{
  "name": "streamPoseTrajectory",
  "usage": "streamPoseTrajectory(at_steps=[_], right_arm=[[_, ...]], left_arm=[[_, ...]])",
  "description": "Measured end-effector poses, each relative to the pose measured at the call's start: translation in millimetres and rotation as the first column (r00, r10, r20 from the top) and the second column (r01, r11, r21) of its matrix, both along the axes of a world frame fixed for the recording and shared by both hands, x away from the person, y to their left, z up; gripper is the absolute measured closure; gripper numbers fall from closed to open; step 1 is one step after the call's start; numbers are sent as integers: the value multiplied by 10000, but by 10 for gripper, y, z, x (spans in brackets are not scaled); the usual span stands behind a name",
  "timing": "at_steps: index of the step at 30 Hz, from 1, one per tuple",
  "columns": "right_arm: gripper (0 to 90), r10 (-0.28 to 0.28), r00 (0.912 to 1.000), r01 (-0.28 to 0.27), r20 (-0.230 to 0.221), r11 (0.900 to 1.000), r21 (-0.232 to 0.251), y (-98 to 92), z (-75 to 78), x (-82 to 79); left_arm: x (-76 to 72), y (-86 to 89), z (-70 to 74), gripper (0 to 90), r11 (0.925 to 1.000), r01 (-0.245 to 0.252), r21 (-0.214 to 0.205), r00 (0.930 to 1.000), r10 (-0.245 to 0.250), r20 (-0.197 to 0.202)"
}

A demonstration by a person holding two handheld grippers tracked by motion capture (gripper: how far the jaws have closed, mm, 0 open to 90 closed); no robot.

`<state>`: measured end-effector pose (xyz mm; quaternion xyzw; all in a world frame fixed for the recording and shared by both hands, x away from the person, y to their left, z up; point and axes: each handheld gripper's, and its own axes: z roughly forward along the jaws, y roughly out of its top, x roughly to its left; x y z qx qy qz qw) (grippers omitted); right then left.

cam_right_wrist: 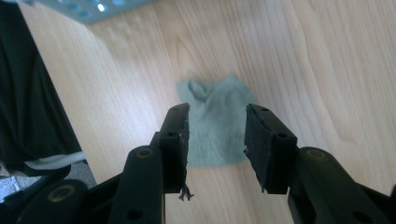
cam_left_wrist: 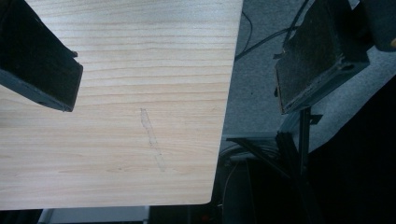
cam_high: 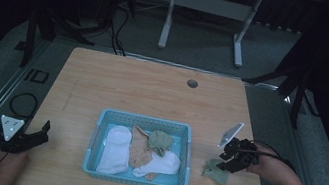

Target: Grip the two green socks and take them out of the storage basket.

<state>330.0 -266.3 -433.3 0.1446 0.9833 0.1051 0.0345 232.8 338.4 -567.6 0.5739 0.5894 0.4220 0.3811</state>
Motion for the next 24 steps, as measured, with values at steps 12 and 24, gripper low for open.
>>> streamPoseTrajectory(at_steps=[12, 24], right_arm=[[598, 770, 9968, -775, 230, 9968, 195, 427, 233, 11], [554, 1473, 9886, -1483, 315, 9884, 317, 812, 264, 11]], left_arm=[[1, 2, -1, 3, 10000, 16, -21, 10000, -16, 6], [-1, 1, -1, 4, 10000, 45, -16, 10000, -45, 12]])
